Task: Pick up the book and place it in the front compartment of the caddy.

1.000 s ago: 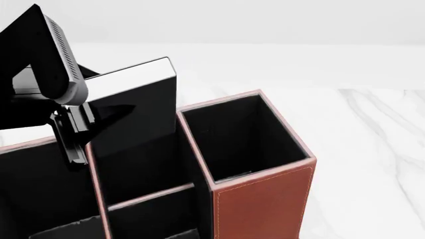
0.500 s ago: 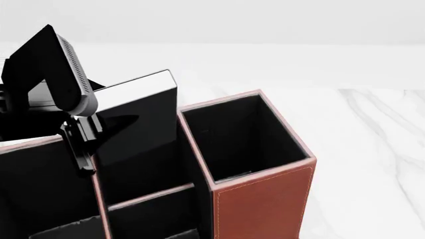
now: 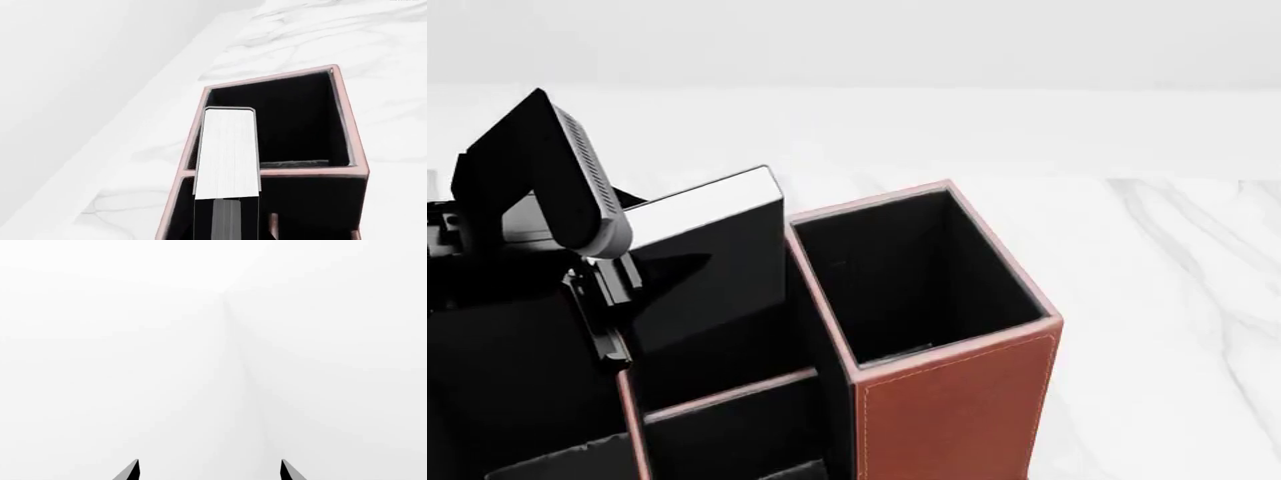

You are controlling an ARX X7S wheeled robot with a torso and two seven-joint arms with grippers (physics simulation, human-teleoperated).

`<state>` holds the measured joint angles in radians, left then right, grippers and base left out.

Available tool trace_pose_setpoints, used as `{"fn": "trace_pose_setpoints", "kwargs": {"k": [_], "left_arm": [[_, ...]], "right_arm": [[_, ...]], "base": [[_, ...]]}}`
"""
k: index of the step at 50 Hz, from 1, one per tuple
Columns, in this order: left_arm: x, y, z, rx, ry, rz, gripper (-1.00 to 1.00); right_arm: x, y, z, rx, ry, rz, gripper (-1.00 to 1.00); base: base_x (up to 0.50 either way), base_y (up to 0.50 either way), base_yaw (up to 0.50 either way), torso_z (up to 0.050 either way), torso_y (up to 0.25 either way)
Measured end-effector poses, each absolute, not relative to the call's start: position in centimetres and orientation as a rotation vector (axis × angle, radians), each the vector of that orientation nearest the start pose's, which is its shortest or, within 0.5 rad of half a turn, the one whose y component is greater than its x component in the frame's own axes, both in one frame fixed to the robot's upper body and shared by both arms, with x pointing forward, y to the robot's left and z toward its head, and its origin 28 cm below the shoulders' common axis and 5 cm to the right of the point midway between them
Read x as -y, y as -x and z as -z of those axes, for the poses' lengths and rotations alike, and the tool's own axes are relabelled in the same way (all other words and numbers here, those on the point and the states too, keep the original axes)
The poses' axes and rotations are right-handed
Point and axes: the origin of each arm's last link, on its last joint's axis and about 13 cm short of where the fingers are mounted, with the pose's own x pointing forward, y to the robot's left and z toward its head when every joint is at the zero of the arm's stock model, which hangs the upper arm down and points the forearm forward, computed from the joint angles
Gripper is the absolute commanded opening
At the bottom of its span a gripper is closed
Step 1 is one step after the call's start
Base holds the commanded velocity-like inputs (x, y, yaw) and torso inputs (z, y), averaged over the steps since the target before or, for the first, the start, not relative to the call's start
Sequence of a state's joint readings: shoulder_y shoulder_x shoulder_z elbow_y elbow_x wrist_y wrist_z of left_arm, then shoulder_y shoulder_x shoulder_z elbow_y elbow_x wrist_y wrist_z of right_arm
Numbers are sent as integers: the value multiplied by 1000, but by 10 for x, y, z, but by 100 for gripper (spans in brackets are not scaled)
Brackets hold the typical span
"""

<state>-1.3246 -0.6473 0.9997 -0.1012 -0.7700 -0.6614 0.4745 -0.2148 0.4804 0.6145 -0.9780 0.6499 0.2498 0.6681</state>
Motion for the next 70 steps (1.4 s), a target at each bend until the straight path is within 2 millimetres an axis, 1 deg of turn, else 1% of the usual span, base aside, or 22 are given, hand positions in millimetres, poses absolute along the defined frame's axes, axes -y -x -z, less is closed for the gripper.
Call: {"fn": "trace_pose_setpoints", "kwargs": {"k": [17, 41, 52, 70], "left_arm": [[-255, -354, -238, -232, -520, 886, -100], [-251, -362, -223, -231, -564, 883, -100], [-251, -367, -215, -244, -549, 882, -100], [-252, -367, -200, -262, -529, 875, -100]], "right_arm": [[197, -123, -207, 654, -73, 614, 100], [197, -124, -208, 655, -73, 611, 100], [197, -124, -208, 654, -73, 610, 100], [196, -123, -208, 654, -71, 608, 100]], "base": [[0, 0, 0, 1, 1], [0, 0, 0, 0, 1], [0, 0, 0, 1, 2], [0, 0, 0, 0, 1]]}}
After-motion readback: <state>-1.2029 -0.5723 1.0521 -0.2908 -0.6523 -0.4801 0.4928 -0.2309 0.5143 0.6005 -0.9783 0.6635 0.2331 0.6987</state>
